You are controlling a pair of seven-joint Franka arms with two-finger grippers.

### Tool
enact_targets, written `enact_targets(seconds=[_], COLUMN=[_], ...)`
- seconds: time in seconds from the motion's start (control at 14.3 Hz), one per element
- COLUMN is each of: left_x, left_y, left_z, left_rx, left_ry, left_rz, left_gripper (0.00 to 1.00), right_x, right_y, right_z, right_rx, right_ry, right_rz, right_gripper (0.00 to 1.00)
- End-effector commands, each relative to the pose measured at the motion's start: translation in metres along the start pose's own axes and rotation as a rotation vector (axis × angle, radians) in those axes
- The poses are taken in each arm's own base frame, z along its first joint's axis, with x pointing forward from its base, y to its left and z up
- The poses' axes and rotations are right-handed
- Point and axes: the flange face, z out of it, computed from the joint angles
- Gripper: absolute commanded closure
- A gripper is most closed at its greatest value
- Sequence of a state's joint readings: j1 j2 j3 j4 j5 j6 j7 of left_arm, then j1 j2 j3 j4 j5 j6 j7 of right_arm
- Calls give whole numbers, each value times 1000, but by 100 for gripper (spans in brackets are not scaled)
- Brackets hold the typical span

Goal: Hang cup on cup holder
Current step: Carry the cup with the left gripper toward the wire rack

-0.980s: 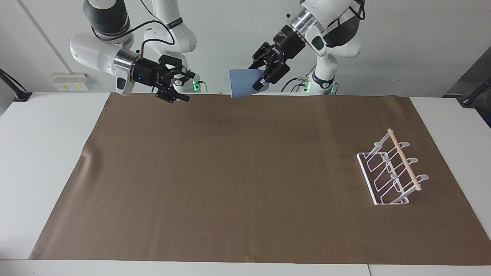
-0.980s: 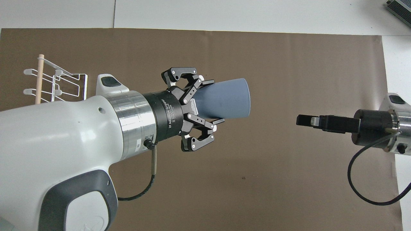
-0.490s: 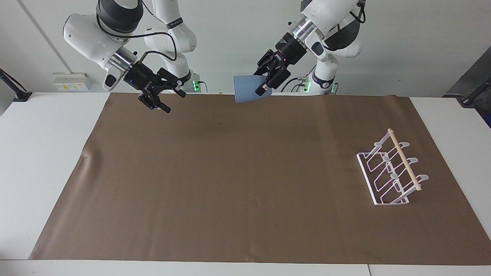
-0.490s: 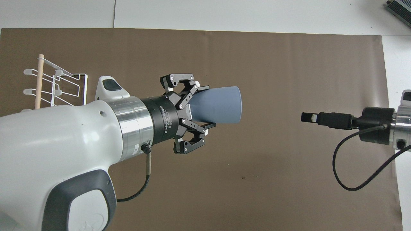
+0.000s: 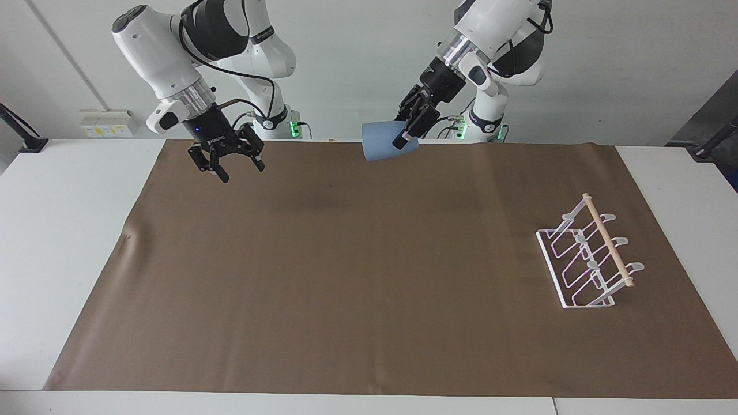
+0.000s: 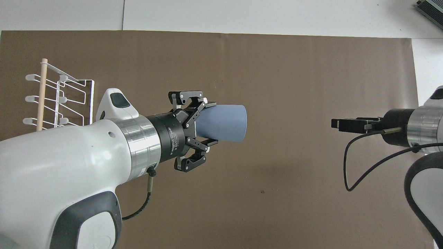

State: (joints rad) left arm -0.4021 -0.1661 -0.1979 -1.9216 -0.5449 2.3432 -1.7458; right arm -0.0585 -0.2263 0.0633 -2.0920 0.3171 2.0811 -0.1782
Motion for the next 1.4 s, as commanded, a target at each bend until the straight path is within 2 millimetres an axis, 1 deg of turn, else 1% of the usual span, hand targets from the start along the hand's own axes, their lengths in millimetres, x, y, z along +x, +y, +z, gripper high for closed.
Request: enact_targets(seconds=[0.0, 0.21, 0.35, 0.49, 0.7, 0.84, 0.98, 1.05, 1.19, 1.33], left_x=[17, 25, 40, 53, 71, 79, 95, 102, 122, 137], left_y=[-10, -16, -15, -14, -7, -9, -5, -5, -2, 2], left_z=[-10, -7, -10, -12, -19, -18, -25, -24, -33, -40], left_rx=[0, 10, 14, 17, 19, 48, 66, 88, 104, 119], left_ry=[58, 102, 129, 169, 213, 257, 308, 325, 355, 377], left_rz=[95, 206, 280, 352, 454, 560, 637, 693, 758, 834], left_gripper=[100, 100, 100, 100, 100, 100, 100, 100, 100, 100], right_x=[9, 21, 28, 37, 48, 56, 65, 67, 69, 65], right_y=[6, 15, 15, 16, 14, 14, 16, 19, 38, 44], right_z=[-1, -14, -26, -42, -65, -80, -97, -102, -106, -102], right_rx=[-139, -225, -262, -306, -318, -308, -296, -293, -244, -239], right_ry=[-1, -12, -71, -121, -168, -197, -214, -230, -229, -247], right_rz=[-64, -81, -11, -3, 42, 63, 85, 97, 148, 160], right_gripper=[0, 0, 0, 0, 0, 0, 0, 0, 0, 0])
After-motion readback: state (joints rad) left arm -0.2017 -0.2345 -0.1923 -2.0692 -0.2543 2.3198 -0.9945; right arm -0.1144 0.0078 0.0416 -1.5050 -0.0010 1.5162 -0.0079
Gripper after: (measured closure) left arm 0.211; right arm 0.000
